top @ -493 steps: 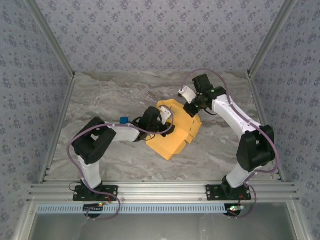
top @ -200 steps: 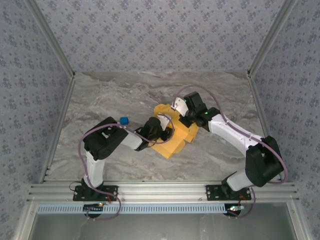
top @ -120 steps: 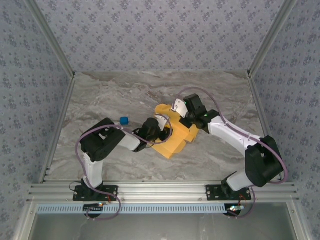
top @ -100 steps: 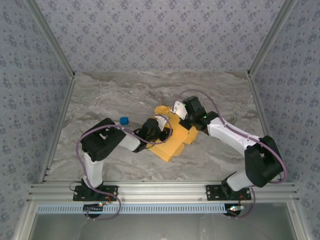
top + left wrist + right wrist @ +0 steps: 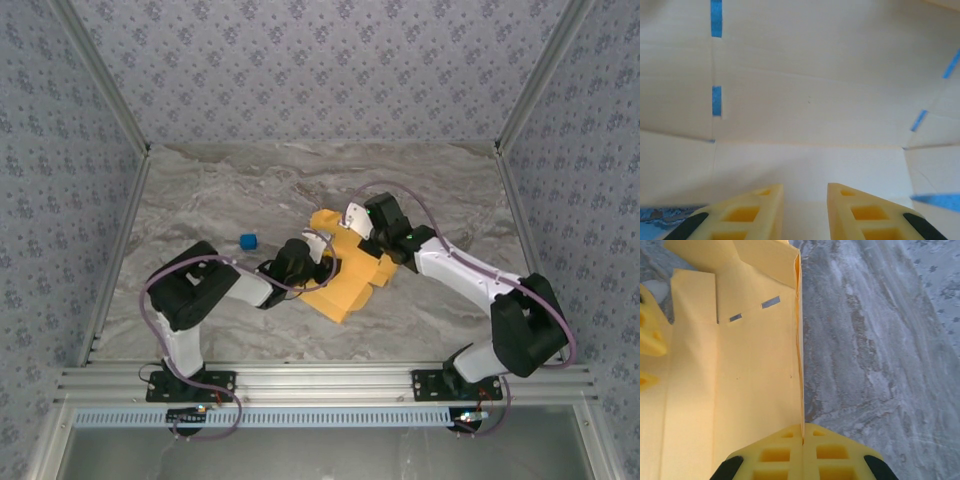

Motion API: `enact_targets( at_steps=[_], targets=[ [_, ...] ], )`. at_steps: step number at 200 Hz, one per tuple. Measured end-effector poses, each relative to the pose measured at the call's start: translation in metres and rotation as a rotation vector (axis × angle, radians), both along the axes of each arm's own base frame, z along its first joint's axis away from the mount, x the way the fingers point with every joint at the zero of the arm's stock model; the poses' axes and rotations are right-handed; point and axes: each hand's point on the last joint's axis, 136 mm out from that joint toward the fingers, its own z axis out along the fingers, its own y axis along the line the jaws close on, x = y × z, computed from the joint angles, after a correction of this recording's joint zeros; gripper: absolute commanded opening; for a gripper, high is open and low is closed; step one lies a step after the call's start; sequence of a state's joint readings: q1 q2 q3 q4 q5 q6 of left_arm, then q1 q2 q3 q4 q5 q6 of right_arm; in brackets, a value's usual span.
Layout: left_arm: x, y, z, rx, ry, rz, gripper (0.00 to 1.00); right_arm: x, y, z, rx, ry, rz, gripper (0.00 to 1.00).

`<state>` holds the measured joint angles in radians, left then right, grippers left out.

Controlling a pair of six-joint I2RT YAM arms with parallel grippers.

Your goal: Fold the paper box

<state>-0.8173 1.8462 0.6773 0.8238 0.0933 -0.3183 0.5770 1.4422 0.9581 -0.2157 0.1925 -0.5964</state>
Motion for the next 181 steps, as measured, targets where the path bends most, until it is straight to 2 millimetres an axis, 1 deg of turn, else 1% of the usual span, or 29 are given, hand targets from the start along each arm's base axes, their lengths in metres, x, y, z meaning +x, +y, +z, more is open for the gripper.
enact_targets(
  at_steps=[14,26,54,77,82,113,134,155,181],
  targets=[
    [-0.003,0.001,0.006,-0.015,0.001,-0.008,0.28,0.005,-0.004,0.005,-0.010,-0.024,-0.001,0.00],
    [-0.007,0.002,0.004,-0.017,0.015,-0.016,0.27,0.010,-0.006,0.008,-0.018,-0.046,-0.001,0.00],
    [-0.018,0.009,-0.014,-0.002,0.074,-0.020,0.23,0.019,-0.009,0.016,-0.052,-0.104,0.021,0.00],
    [-0.021,0.012,-0.030,0.007,0.115,-0.013,0.19,0.026,-0.006,0.025,-0.080,-0.171,0.059,0.00],
    [-0.021,0.011,-0.030,0.000,0.113,-0.012,0.19,0.028,-0.005,0.026,-0.088,-0.185,0.068,0.00],
    [-0.018,0.010,-0.030,-0.029,0.113,-0.001,0.18,0.028,-0.006,0.018,-0.152,-0.236,0.127,0.00],
    [-0.017,0.008,-0.029,-0.042,0.106,0.001,0.18,0.030,-0.005,0.017,-0.190,-0.279,0.158,0.00],
    [-0.017,0.008,-0.029,-0.043,0.105,0.001,0.20,0.031,-0.004,0.015,-0.223,-0.322,0.188,0.00],
    [-0.016,0.011,-0.026,-0.052,0.106,0.007,0.30,0.032,-0.003,0.008,-0.264,-0.357,0.223,0.00]
  ],
)
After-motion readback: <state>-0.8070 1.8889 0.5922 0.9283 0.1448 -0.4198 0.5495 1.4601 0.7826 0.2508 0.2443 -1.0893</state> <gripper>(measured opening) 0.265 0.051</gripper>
